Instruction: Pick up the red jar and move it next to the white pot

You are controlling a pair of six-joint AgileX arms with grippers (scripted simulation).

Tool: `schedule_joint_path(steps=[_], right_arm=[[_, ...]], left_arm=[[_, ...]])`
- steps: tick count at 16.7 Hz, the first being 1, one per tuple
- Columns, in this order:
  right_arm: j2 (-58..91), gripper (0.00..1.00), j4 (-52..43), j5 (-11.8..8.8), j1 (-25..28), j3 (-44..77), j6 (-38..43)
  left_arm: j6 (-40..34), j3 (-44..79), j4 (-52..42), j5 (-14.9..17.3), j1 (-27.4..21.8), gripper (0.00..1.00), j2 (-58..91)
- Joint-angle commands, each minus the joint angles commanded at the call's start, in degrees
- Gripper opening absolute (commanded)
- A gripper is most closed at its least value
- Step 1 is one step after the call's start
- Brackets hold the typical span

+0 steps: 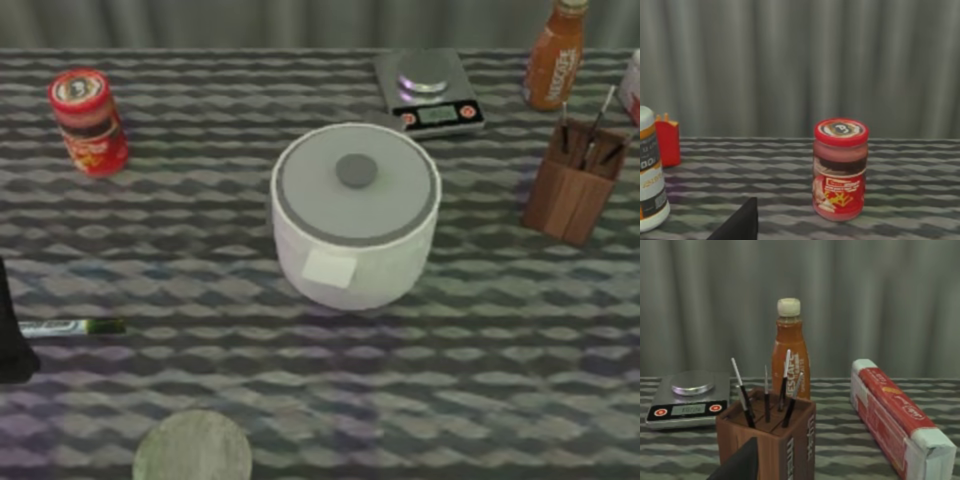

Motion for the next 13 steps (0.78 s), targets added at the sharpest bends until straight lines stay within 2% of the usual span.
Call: schedule_joint_path(steps=[6,13], right_arm=[[0.0,1.00,0.0,0.0,0.0,0.0,0.0],[0.0,1.00,0.0,0.0,0.0,0.0,0.0]], left_arm=[[0.9,3.9,-2.5,0.7,-0.1,1.00,4.1],[5.8,24.3,-16.1,4.4,-0.8,1.00,27.4]])
